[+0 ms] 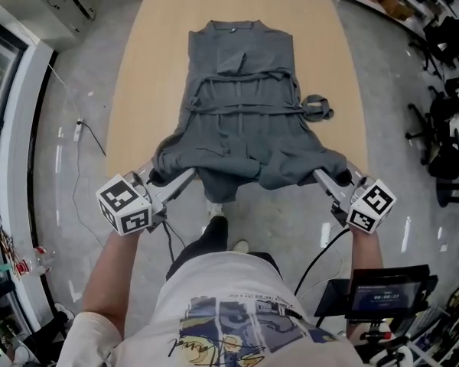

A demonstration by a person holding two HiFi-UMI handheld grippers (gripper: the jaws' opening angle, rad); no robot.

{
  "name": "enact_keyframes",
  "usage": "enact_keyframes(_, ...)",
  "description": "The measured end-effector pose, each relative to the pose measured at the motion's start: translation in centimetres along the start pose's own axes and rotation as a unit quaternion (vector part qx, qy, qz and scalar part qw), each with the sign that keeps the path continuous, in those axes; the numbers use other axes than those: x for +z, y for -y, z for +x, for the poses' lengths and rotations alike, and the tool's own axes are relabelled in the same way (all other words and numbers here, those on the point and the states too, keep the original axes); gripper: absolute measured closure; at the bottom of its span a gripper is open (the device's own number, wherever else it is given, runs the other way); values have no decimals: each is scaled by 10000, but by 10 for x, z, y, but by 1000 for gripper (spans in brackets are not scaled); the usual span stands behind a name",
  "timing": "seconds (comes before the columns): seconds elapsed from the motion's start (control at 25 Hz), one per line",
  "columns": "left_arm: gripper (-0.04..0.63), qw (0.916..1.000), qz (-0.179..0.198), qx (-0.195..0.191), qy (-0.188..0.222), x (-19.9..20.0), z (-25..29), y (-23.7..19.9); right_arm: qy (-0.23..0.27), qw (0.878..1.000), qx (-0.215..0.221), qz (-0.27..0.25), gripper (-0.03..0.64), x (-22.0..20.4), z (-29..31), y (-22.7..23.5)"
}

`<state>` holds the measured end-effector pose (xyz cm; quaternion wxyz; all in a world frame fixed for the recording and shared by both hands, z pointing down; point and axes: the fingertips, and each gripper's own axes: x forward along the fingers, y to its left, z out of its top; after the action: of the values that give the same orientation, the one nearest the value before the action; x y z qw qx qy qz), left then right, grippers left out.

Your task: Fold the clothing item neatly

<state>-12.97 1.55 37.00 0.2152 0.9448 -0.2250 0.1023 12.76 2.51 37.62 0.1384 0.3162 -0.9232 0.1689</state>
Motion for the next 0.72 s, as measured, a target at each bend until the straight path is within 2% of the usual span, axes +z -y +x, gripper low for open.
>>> enact_keyframes(0.28, 566, 9992, 341, -173, 84, 54, 1, -21, 178, 9996, -204, -53, 594, 48, 11, 20)
enact_keyframes(0.56, 566, 9991, 309, 117, 279, 80, 30, -76, 233, 9995, -103, -188, 595, 64, 46, 68)
enact_keyframes(0.72, 566, 9988, 299, 316, 246, 95, 46, -96, 231, 9994, 75, -230, 595, 74, 58, 94)
